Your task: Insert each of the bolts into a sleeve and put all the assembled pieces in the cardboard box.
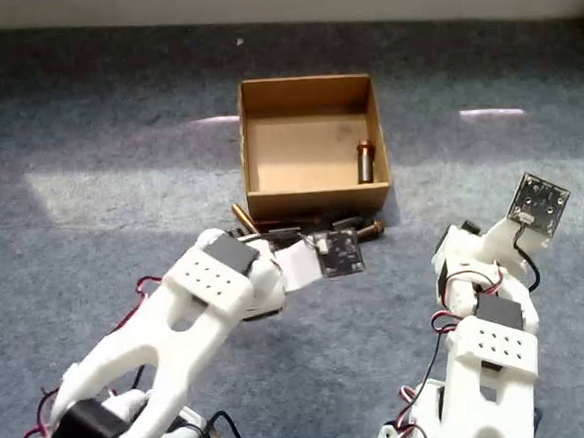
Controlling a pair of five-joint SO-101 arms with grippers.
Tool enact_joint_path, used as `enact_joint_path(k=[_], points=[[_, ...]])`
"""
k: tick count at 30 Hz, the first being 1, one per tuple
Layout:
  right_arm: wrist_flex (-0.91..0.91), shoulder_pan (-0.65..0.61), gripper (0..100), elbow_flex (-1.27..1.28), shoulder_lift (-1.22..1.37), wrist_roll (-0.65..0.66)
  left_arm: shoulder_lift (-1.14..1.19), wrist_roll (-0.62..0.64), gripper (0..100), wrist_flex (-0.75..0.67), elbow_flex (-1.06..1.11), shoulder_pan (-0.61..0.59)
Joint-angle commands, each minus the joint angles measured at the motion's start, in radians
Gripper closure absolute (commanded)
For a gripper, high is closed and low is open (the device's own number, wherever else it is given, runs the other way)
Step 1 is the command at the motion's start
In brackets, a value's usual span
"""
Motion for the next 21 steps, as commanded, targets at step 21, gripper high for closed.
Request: enact_joint_path(k=[21], points=[[-0.021, -0.105, 99.3, -0.005, -0.11, 0.005, -0.717, 0.603, 99, -0.39, 0.297, -0.263]])
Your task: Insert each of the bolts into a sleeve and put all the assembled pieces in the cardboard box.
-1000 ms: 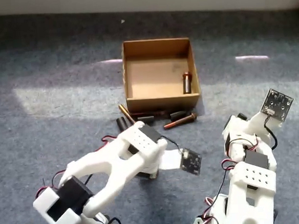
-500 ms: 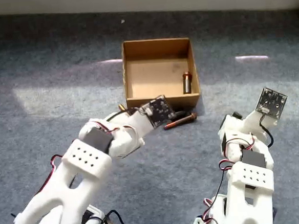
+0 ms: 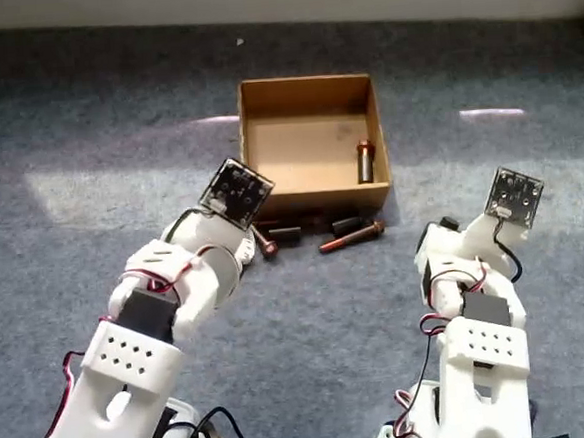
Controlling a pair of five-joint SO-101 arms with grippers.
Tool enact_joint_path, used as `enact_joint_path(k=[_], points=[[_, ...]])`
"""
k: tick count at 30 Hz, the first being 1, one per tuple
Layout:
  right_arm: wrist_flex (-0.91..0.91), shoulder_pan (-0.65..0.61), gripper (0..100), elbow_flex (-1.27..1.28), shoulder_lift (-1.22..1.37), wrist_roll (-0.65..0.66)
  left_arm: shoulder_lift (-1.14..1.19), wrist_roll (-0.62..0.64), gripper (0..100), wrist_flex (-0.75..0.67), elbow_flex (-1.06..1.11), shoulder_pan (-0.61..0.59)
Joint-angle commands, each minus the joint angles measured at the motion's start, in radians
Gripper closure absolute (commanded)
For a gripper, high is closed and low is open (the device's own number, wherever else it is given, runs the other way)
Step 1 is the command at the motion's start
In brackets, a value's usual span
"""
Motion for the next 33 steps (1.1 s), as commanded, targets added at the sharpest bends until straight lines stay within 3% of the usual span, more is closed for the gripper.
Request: enact_joint_path(k=[1, 6, 17, 28, 33], points=[[-0.019, -0.025, 99.3, -0.002, -0.117, 0.005, -0.147, 0.092, 99, -0.08, 0.05, -0.079], [-0.001, -0.108, 99.3, 0.093, -0.318, 0.009, -0.229, 0.164, 99, -0.08, 0.073, -0.122], [0.002, -0.334, 99.3, 0.272, -0.659, 0.012, -0.346, 0.173, 99, -0.077, 0.087, -0.116], [-0.002, -0.46, 99.3, 0.395, -0.883, 0.012, -0.473, 0.422, 99, -0.075, 0.088, -0.116], [-0.002, -0.516, 99.2, 0.414, -0.883, 0.035, -0.475, 0.451, 99, -0.081, 0.088, -0.116]])
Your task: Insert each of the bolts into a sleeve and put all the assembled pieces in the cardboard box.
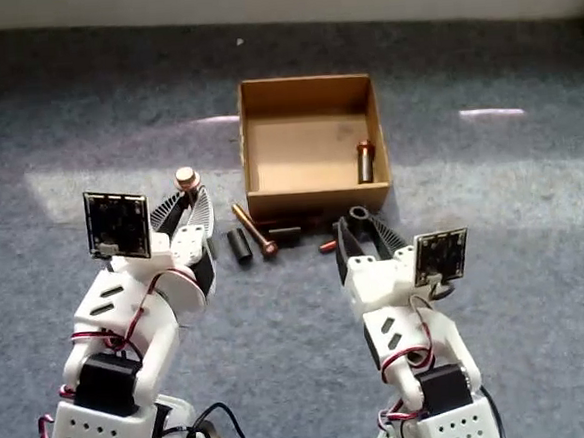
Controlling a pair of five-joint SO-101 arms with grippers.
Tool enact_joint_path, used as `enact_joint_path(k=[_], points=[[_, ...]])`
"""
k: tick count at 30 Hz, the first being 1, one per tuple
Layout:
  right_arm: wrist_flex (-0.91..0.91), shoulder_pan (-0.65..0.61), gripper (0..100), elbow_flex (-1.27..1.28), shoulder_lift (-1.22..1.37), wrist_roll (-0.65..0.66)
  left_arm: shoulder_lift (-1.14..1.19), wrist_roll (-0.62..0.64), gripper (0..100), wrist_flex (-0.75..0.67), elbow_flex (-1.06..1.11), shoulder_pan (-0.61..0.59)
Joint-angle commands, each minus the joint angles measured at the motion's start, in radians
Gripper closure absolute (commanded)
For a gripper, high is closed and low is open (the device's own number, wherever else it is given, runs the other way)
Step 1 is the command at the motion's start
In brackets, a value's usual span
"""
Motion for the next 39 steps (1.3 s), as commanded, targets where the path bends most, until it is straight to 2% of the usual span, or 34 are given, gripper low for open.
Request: enact_joint_path(k=[1, 4, 7, 13, 19, 22, 25, 35, 39], points=[[-0.004, -0.044, 99.2, 0.021, -0.022, 0.066, -0.018, 0.031, 99, -0.034, -0.01, -0.012], [-0.004, -0.087, 99.2, 0.056, -0.022, 0.16, -0.018, 0.034, 99, -0.035, -0.01, -0.012], [-0.004, -0.15, 99.2, 0.097, -0.022, 0.219, -0.018, 0.112, 99, -0.035, -0.01, -0.012], [-0.001, -0.206, 99.2, 0.105, -0.022, 0.236, -0.018, 0.192, 99, -0.06, -0.005, -0.012], [0.001, -0.242, 99.2, 0.105, -0.018, 0.262, -0.018, 0.288, 99, -0.238, 0.074, -0.007], [0.001, -0.257, 99.2, 0.105, -0.013, 0.338, -0.018, 0.295, 99, -0.358, 0.136, 0.047], [0.001, -0.257, 99.2, 0.105, -0.013, 0.379, -0.018, 0.295, 99, -0.417, 0.188, 0.125], [0.044, -0.259, 99.2, 0.11, -0.013, 0.482, -0.018, 0.299, 99, -0.431, 0.202, 0.236], [0.044, -0.259, 99.2, 0.11, -0.013, 0.483, -0.018, 0.299, 99, -0.43, 0.206, 0.286]])
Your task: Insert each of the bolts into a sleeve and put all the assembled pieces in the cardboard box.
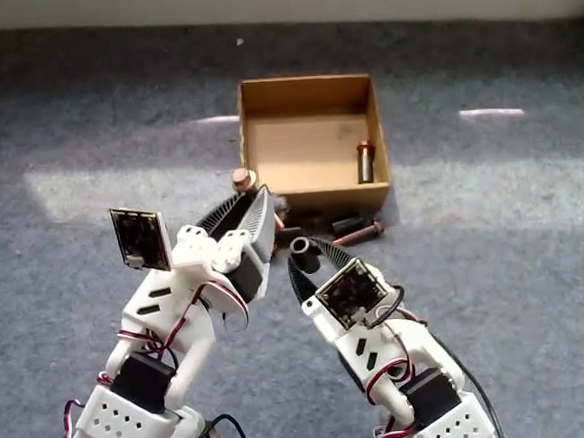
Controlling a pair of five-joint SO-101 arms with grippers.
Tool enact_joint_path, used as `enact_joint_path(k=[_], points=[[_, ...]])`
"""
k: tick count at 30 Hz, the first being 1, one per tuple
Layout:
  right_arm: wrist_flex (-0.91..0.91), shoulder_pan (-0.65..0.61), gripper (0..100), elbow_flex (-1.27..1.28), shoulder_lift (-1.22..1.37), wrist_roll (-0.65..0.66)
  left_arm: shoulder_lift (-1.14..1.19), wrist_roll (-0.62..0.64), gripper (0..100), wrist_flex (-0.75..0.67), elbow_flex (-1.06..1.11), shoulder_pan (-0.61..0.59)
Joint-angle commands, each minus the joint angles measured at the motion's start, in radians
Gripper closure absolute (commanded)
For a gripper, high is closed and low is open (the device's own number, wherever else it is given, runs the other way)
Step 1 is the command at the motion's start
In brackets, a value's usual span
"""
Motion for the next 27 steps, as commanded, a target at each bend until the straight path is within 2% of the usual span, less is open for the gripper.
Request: enact_joint_path(k=[1, 5, 21, 27], points=[[0.002, -0.015, 99.2, 0.108, -0.012, 0.014, -0.018, 0.015, 99, -0.031, 0.002, 0.073], [0.004, -0.015, 99.2, 0.108, -0.012, 0.011, -0.018, 0.015, 99, -0.031, 0.021, 0.127], [0.018, -0.013, 99.2, 0.108, -0.021, 0.012, -0.015, 0.008, 99, -0.031, 0.05, 0.128], [0.018, -0.01, 99.3, 0.108, -0.021, 0.012, -0.016, -0.049, 99, -0.031, 0.065, 0.157]])
